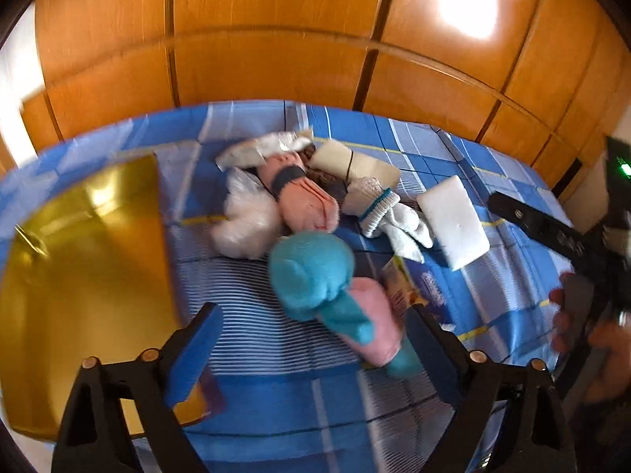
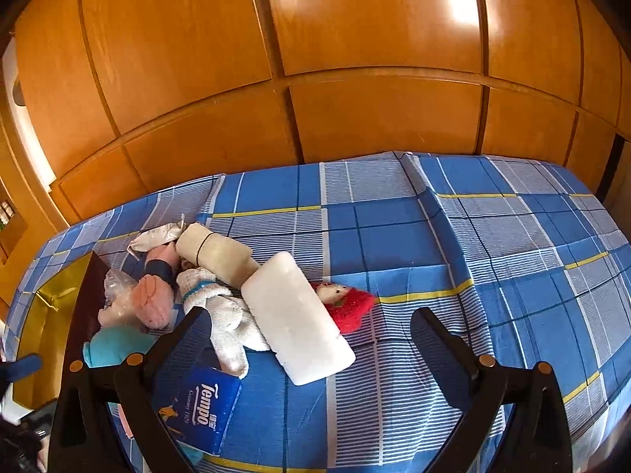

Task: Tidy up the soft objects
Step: 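Reach the left gripper to the blue-and-pink plush toy and grasp it, then carry the plush toy into the gold tray and open the left gripper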

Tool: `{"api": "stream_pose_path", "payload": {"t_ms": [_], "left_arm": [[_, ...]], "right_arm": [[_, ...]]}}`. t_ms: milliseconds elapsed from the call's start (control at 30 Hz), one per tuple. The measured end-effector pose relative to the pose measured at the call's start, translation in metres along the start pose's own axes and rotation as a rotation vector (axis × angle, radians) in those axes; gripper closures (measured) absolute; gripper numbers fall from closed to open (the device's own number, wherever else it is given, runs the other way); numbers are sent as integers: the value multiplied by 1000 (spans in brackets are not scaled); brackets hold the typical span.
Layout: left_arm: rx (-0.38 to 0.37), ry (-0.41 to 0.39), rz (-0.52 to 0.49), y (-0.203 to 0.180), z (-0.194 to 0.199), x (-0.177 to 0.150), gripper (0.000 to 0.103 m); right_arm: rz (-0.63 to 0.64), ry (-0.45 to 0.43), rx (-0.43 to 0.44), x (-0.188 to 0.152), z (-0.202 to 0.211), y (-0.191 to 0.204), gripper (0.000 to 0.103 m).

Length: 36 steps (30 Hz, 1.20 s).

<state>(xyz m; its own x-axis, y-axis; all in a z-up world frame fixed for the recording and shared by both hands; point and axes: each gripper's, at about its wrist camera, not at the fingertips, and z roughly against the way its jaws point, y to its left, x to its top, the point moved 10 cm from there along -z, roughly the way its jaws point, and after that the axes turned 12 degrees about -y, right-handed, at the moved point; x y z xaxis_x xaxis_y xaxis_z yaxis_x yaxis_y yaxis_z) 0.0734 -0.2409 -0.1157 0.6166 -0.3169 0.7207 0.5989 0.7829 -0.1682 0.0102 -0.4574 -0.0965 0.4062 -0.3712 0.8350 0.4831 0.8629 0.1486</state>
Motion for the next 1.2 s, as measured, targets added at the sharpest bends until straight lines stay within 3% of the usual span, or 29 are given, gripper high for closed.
{"api": "stream_pose_path", "payload": {"t_ms": [200, 233, 267, 300, 433, 533, 633, 900, 1133, 1167, 1200], "left_arm": [[39, 45, 103, 4, -39, -2, 12], [34, 56, 116, 3, -45, -4, 20], [18, 68, 121, 0, -53, -7, 37], [11, 79, 118, -2, -58, -9, 46], [-29, 47, 145, 0, -58, -6, 58], [-50, -9, 130, 2, -36, 8, 58], [-60, -65, 77, 4, -12, 20, 57], [-99, -77, 84, 31, 28, 17, 57], [-51, -105, 162, 92, 64, 16, 56], [-25, -115, 173, 107, 67, 18, 56], [-1, -122, 183, 118, 69, 20, 56]], "right_arm": [[-15, -17, 8, 6, 4, -2, 0], [-18, -20, 6, 7, 4, -2, 0], [-21, -26, -1, 8, 4, -4, 0], [-26, -37, -11, 10, 5, -7, 0], [-104, -48, -38, 14, 5, -26, 2], [-141, -34, -50, 12, 2, -36, 11], [-123, 10, -33, 4, -6, -29, 14], [178, 82, -53, -20, -31, 11, 14], [423, 109, -135, -33, -54, 18, 15], [438, 117, -140, -35, -57, 17, 17], [451, 126, -139, -39, -59, 18, 26]]}}
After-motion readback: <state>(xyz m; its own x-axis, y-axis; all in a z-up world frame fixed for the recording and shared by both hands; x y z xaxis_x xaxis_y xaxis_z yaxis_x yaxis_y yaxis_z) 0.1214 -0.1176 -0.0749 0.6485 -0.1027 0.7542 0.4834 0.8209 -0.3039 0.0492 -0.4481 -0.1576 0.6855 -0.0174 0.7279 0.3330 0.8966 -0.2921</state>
